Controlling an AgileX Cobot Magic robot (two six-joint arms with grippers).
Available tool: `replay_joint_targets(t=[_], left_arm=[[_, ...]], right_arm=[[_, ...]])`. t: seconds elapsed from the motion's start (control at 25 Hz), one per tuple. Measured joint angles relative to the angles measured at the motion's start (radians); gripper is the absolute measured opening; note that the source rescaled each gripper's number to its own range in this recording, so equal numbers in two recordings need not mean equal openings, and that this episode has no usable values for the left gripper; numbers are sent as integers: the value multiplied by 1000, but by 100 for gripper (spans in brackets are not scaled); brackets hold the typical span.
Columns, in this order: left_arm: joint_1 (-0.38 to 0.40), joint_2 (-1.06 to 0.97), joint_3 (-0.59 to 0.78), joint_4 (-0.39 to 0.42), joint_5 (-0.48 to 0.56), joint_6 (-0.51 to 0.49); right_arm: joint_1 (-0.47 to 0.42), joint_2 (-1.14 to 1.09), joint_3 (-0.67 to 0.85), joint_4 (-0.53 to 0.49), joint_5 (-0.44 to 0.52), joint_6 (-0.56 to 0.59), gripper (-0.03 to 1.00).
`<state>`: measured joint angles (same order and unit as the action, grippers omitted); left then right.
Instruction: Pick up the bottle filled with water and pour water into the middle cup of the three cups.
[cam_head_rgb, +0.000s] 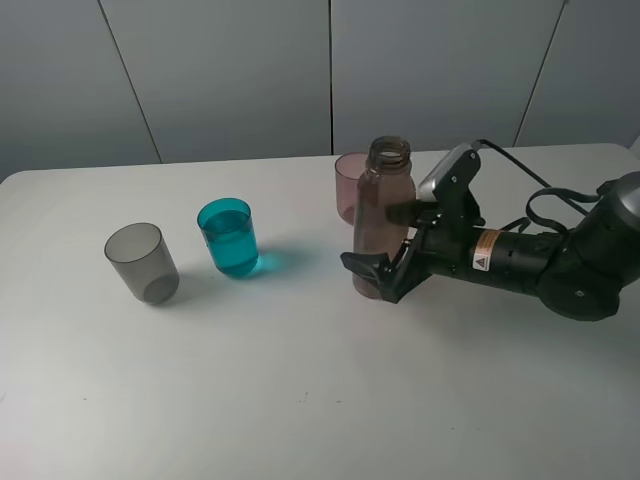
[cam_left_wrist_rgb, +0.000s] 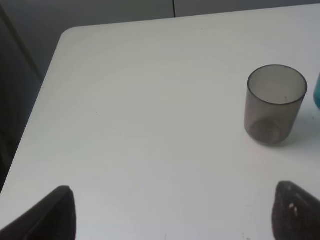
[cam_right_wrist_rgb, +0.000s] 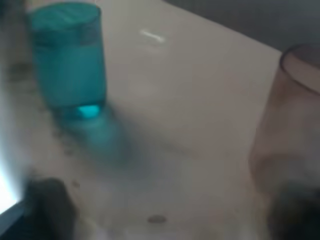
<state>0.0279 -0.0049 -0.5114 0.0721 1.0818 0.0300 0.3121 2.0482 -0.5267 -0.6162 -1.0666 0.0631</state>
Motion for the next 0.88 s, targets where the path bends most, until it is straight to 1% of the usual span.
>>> replay_joint_targets(t=[0.24,0.36,0.52,0.6,0.64,0.68,0.76,0.88], left_arm=[[0,0,0,0,0,0],[0,0,0,0,0,0],[0,0,0,0,0,0],[0,0,0,0,0,0],[0,0,0,0,0,0],[0,0,0,0,0,0],[0,0,0,0,0,0],[0,0,0,0,0,0]], right_arm=[[0,-55,102,66,49,-92,100],[0,-97,161,120,64,-137,100],[0,-198,240,201,80,-153,100],[0,-274,275,239,103,-155,100],[0,-324,283,252,134,-155,100],[0,-380,291,259,184,-152,100],[0,-498,294,272,311,-137,100],[0,-706,291,332,509,-112,100]])
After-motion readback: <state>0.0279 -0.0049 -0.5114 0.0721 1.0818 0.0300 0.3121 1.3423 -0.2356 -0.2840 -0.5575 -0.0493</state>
